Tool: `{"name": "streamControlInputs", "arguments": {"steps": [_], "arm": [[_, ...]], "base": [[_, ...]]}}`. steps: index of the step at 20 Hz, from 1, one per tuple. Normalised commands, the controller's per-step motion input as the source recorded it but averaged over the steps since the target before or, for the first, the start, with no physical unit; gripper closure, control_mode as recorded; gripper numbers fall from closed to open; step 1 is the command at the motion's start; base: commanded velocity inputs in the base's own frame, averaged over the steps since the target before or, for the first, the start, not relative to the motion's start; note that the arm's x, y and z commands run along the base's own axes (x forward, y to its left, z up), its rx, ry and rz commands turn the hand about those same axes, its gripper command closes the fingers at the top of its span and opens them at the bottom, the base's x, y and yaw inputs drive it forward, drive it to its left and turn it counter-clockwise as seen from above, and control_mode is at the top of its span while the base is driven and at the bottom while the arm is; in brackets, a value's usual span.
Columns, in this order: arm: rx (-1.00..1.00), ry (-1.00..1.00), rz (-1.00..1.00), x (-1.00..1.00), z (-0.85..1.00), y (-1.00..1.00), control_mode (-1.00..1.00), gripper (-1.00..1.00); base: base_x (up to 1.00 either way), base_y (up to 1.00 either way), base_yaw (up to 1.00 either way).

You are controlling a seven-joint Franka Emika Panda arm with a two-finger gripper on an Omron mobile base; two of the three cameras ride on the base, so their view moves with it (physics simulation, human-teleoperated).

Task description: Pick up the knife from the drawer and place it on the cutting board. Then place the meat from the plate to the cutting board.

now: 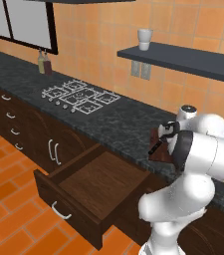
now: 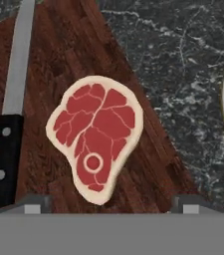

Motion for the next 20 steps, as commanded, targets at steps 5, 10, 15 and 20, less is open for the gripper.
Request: {"name": "streamControlInputs", "arguments": {"steps": [5, 10, 15, 20], "arm": [[0.01, 0.02, 0.04, -0.65, 0.86, 0.31, -1.00, -1.00], [0.00, 0.15, 0.11, -1.00, 0.45, 0.84, -1.00, -1.00], [0.00, 0.13, 0.41, -0.55, 0.13, 1.00, -1.00, -1.00], [0.00, 0.14, 0.59, -0.06, 0.10, 1.00, -1.00, -1.00]], "base": [[0.00, 0.00, 0.00], [0.00, 0.00, 0.00], [0.00, 0.00, 0.00], [0.00, 0.00, 0.00]]}}
